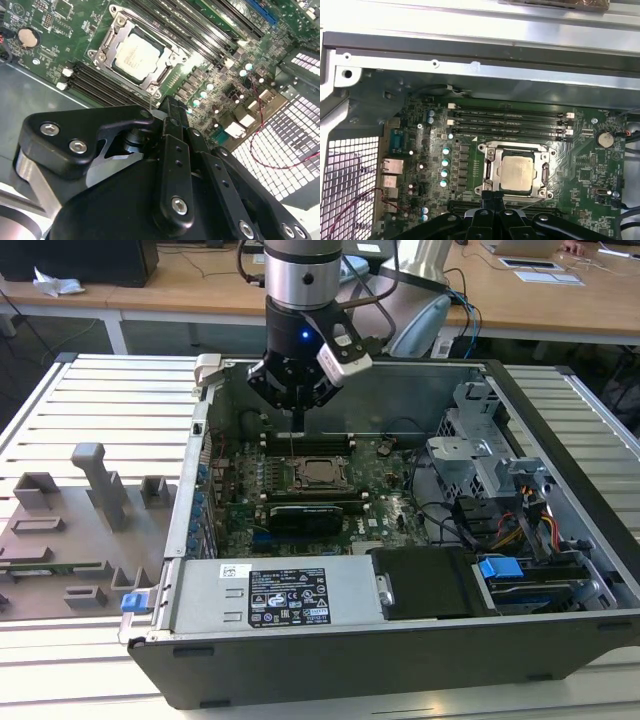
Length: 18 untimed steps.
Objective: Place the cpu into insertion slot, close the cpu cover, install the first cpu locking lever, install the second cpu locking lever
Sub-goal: 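Install the first cpu locking lever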
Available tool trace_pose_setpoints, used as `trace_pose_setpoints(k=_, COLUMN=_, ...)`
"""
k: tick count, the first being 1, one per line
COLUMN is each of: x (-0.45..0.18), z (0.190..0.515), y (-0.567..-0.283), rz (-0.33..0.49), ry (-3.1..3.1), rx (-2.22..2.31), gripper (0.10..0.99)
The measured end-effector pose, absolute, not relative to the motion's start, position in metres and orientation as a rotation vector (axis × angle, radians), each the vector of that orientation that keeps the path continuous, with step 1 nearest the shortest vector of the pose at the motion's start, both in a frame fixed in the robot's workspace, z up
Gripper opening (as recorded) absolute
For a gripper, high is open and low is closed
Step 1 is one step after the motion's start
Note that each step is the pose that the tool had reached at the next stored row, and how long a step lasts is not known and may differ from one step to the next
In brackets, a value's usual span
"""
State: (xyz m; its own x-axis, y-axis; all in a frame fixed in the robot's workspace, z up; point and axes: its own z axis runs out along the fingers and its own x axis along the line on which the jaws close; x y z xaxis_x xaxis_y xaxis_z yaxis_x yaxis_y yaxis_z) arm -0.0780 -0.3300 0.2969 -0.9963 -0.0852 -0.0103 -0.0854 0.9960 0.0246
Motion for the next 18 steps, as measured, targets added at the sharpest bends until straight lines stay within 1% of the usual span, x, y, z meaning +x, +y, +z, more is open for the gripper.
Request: trace_pose_setpoints(k=18, x=-0.092, z=0.291, y=-0.326, rz=0.039, ry=3.129, rx=-0.134, gripper=0.106)
